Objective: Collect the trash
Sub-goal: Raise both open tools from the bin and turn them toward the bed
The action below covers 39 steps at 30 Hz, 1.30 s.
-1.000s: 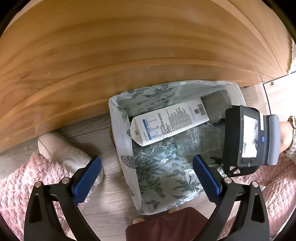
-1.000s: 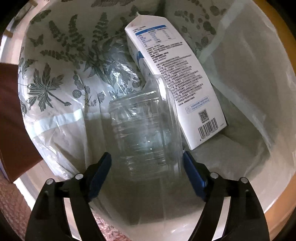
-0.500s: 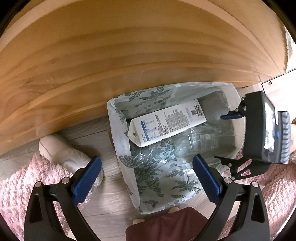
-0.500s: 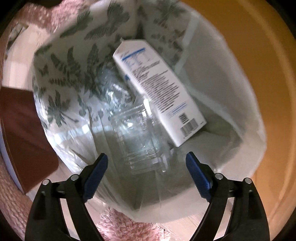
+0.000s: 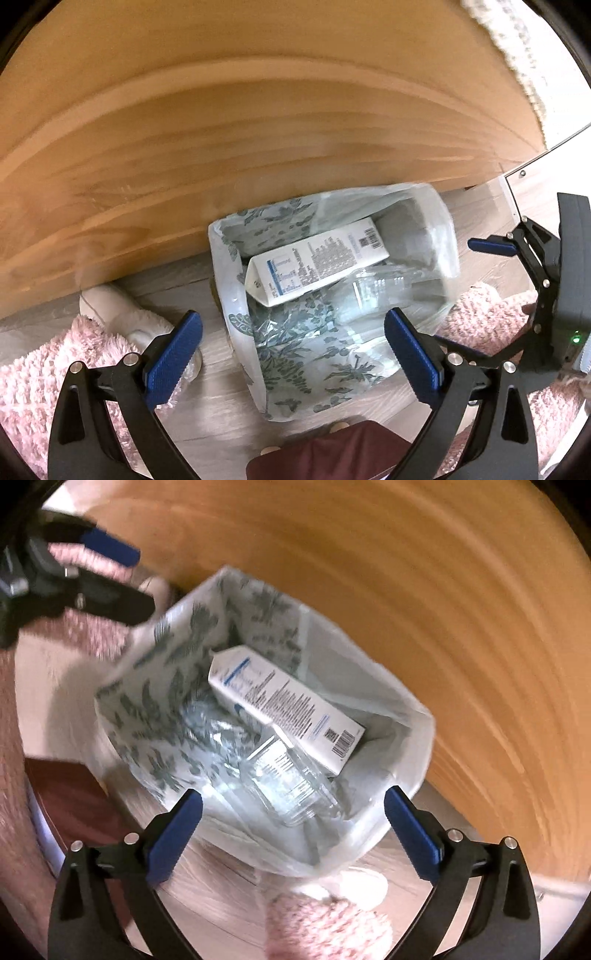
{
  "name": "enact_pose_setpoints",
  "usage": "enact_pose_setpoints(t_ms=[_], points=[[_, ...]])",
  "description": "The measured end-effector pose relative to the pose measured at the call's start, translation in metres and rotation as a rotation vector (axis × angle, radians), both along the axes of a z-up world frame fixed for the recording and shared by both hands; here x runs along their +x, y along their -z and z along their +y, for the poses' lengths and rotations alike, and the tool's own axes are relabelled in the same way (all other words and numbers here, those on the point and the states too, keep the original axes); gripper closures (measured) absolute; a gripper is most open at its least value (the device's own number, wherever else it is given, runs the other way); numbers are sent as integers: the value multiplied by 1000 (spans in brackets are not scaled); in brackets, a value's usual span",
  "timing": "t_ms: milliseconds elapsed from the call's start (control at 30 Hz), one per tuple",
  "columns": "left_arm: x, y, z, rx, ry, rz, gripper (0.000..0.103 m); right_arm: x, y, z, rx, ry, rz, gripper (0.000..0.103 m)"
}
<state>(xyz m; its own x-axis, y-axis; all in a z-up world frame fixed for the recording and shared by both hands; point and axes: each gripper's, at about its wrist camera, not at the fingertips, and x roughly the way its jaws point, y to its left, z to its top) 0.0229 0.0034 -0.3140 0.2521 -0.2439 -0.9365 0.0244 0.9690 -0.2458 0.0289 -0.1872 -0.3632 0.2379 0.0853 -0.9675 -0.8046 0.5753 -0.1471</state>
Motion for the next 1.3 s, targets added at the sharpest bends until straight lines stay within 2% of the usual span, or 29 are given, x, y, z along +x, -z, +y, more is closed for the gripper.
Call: enact_pose_setpoints(t_ms=[200,467,600,733,900,1100,1300], points=[[-9,-30,2,3,-21,-133,8,-11,-27,-12,102,179,-21,8],[-20,-59,0,10,-31,-284,8,-24,-73,-33,267,381,-157,8],[-26,-70,-1,8,-33,-334,8,-35,-91,-47,340,479,-263,8],[-33,-80,0,-3,-55,-394,8,-55,-113,-60,427,572,-431,8],[-36,-90,0,-8,-72,-456,7,-65,-129,-67,476,608,-561,8],[-43,-106,-6,7,-46,-549,8,-66,-143,-88,587,691,-652,8],[-41,-105,-9,12,-41,-545,7,-69,-150,-99,621,737,-696,8]])
